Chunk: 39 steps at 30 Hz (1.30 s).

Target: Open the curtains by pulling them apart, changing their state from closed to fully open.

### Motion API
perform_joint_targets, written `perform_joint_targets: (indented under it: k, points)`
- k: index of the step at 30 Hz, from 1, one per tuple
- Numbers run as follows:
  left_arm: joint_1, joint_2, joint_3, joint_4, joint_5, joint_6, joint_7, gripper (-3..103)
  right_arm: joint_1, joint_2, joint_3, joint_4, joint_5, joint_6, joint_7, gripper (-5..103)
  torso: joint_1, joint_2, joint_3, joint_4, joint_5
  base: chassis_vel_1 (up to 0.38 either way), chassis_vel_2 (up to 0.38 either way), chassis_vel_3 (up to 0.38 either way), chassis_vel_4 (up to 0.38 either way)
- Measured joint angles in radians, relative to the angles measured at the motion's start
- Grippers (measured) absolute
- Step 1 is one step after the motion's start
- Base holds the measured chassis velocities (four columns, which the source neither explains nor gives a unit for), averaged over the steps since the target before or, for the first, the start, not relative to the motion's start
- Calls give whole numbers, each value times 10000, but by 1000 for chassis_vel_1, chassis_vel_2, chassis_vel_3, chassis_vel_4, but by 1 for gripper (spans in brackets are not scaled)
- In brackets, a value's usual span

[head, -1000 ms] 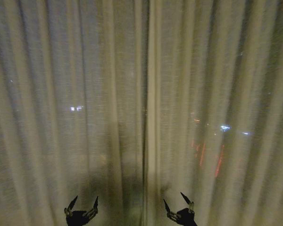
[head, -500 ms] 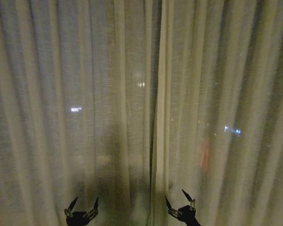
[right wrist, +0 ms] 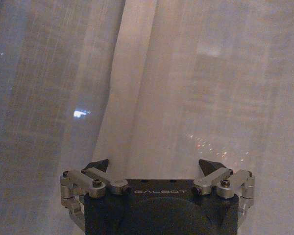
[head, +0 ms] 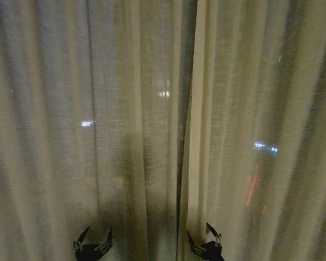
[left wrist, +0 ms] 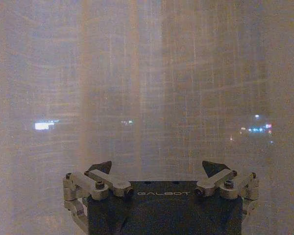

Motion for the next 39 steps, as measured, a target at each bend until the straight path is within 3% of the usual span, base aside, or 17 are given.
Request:
perform_joint_targets:
  k: [7, 20, 29, 34, 39]
  points:
    - [-47, 62, -81, -21, -80, -6, 23, 100, 486, 0, -307, -20, -52, -363, 218, 100, -12, 9, -5, 3, -4, 0, 0, 0, 0]
    - [-151, -13, -25, 30, -88, -2, 17, 100, 865, 0, -761, -348, 17, -401, 551, 100, -1, 4, 0, 2, -2, 0, 0, 0, 0]
    - [-92, 17, -85, -38, -84, 12, 14, 100, 1226, 0, -1329, -449, 199, -1152, 1009, 101, -1, 4, 0, 1, -1, 0, 0, 0, 0]
    - [-80, 90, -138, -50, -105, 12, 7, 100, 1273, 0, -1330, -488, 302, -1232, 1024, 87, -2, 4, -1, 1, -4, 0, 0, 0, 0]
    - [-79, 121, -140, -75, -124, 14, 6, 100, 1512, 0, -1325, -642, 309, -1218, 1225, 65, -3, 4, -1, 1, -2, 0, 0, 0, 0]
